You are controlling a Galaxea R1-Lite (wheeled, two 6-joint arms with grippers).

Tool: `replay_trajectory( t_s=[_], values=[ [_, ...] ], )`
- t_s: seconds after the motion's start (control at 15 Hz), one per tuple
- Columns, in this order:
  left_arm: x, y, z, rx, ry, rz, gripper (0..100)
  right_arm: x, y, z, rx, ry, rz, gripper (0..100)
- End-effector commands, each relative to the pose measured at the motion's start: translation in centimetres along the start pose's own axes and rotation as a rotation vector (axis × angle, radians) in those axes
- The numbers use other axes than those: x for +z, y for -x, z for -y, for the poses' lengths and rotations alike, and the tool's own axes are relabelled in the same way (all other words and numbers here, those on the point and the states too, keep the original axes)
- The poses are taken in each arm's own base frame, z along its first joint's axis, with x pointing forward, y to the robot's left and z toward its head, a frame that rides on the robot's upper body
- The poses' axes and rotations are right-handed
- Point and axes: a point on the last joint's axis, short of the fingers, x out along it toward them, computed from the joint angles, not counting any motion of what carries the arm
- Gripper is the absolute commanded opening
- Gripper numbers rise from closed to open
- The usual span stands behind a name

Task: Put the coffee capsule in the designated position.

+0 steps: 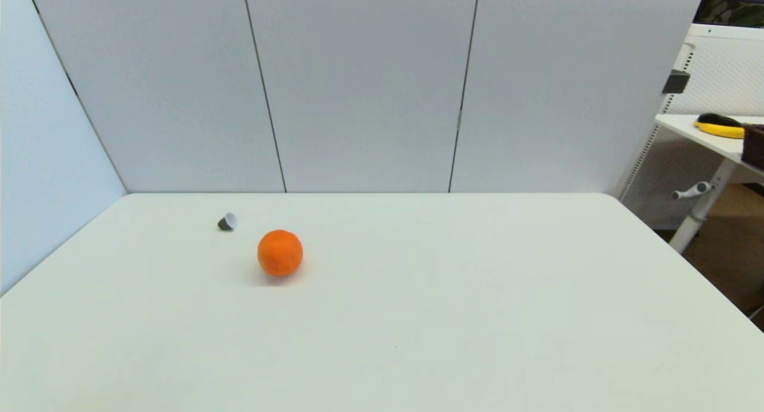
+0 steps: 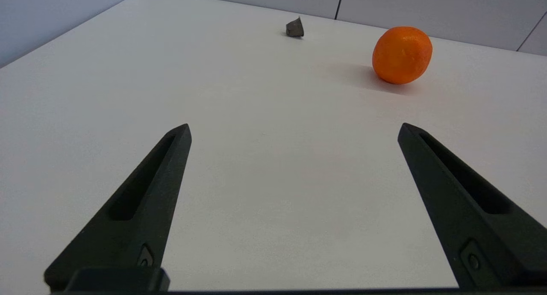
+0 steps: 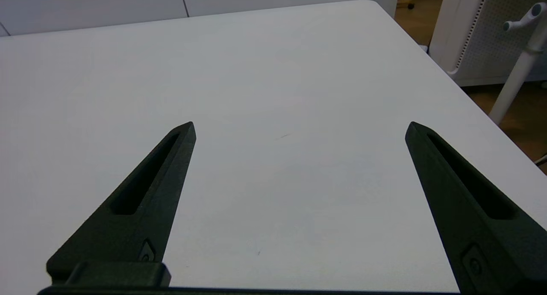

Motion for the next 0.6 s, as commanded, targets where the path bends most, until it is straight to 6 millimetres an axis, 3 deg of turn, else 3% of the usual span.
replay_trajectory(
  t_s=[0.07, 0.6],
  values=[
    [0.01, -0.01, 0.0, 0.001, 0.001, 0.0, 100, -0.04, -0.02, 0.0, -0.001, 0.0, -0.002, 100],
    [0.01, -0.01, 0.0, 0.001, 0.001, 0.0, 100, -0.04, -0.02, 0.0, -0.001, 0.0, -0.002, 100]
  ],
)
